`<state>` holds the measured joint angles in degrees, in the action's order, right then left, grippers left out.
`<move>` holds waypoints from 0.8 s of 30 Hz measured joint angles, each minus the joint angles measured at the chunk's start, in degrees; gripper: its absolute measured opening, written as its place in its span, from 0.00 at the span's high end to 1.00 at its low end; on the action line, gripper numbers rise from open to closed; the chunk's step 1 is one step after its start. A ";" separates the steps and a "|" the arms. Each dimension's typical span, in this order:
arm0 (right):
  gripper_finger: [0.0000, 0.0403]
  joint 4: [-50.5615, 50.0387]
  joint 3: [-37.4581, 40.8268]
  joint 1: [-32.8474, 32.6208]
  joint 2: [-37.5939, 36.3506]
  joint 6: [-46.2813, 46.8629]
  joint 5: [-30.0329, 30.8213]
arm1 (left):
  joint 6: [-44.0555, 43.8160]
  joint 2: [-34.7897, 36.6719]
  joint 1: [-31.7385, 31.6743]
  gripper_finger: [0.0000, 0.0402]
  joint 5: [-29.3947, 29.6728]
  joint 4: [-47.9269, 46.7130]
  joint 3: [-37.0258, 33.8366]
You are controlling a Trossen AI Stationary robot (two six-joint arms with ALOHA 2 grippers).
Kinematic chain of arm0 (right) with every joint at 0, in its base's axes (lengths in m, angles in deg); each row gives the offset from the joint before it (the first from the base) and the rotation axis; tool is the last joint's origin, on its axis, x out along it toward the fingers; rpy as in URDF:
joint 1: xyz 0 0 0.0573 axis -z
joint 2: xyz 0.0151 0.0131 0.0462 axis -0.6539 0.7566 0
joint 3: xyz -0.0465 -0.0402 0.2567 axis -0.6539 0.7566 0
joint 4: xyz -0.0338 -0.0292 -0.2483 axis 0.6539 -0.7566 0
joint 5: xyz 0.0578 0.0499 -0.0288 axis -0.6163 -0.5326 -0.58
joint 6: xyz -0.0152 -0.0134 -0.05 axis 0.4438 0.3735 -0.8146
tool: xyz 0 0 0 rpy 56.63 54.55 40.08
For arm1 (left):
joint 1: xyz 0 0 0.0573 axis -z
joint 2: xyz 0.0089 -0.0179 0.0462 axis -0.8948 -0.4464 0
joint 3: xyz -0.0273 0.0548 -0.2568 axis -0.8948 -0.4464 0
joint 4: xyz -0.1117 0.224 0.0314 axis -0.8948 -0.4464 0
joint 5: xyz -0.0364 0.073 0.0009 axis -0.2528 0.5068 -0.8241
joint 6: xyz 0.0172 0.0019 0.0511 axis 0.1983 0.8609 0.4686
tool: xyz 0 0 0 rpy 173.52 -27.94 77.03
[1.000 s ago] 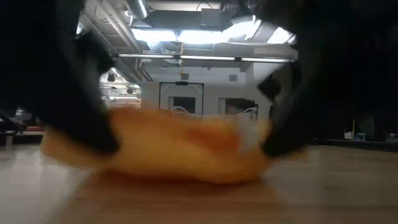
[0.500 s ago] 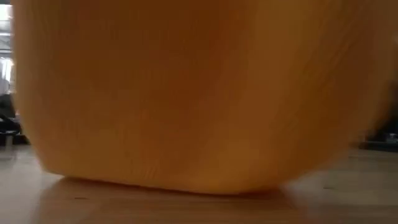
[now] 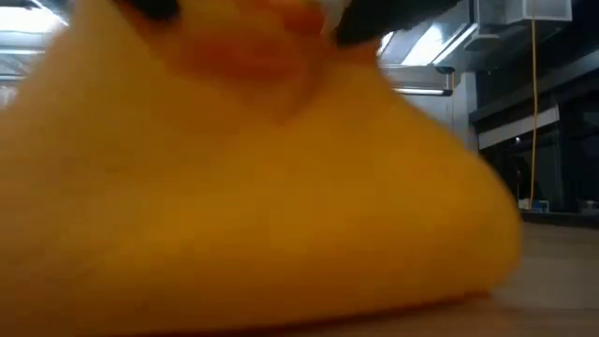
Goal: Fold microfiber towels
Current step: Fold the orange microfiber cloth
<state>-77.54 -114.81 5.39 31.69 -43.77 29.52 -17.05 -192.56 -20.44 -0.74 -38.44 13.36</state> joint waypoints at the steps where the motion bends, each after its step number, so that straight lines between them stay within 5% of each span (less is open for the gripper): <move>1: 1.00 -0.03 0.00 1.03 0.00 -0.43 -0.04 | 0.09 0.00 -0.50 1.00 0.06 -1.03 -0.44; 12: 1.00 -0.13 -0.04 11.50 2.55 -3.33 -3.53 | -0.27 0.00 -6.13 1.00 -3.04 -4.60 -7.52; 24: 0.96 1.04 -0.02 16.48 4.72 -4.73 -3.72 | 0.24 0.00 -8.21 1.00 0.38 -5.97 -12.04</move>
<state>-76.49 -114.84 21.87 36.41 -48.49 25.80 -16.81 -192.56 -28.65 -0.36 -44.41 1.33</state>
